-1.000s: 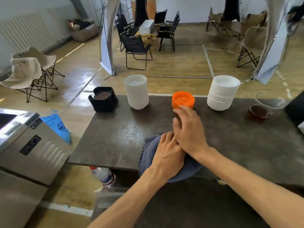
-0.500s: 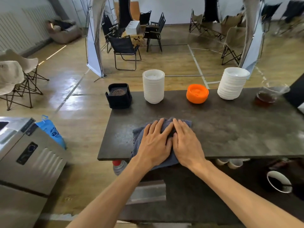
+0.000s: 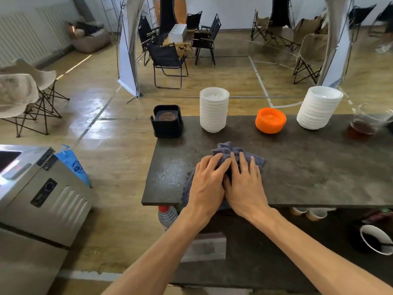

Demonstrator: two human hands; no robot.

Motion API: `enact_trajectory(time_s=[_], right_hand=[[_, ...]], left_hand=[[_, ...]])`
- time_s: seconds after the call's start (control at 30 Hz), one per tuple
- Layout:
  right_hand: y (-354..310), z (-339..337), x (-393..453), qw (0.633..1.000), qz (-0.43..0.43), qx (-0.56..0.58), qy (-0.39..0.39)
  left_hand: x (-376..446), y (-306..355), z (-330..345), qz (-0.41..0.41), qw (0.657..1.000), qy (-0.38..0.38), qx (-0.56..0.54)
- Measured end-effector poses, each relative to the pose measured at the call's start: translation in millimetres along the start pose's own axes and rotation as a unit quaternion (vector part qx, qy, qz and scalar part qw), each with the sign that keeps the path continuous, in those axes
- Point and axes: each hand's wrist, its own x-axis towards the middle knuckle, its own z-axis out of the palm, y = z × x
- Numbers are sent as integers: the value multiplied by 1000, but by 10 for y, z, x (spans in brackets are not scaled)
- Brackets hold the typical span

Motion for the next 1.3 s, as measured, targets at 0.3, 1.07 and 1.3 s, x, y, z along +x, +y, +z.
enact_trajectory(time_s=[0.3,1.07,1.3], right_hand=[[-1093,316,367,997,-71,-6,-37],[-30,4,328,992,-115,7,-49],[1070,-312,-69,999,-31,-10,4]], left_hand=[[-149,-1105,-581,-81,991,-36,100],[78,-314,-66,-142,962,-196,127],[280,581,502,-9,975,-211,74]])
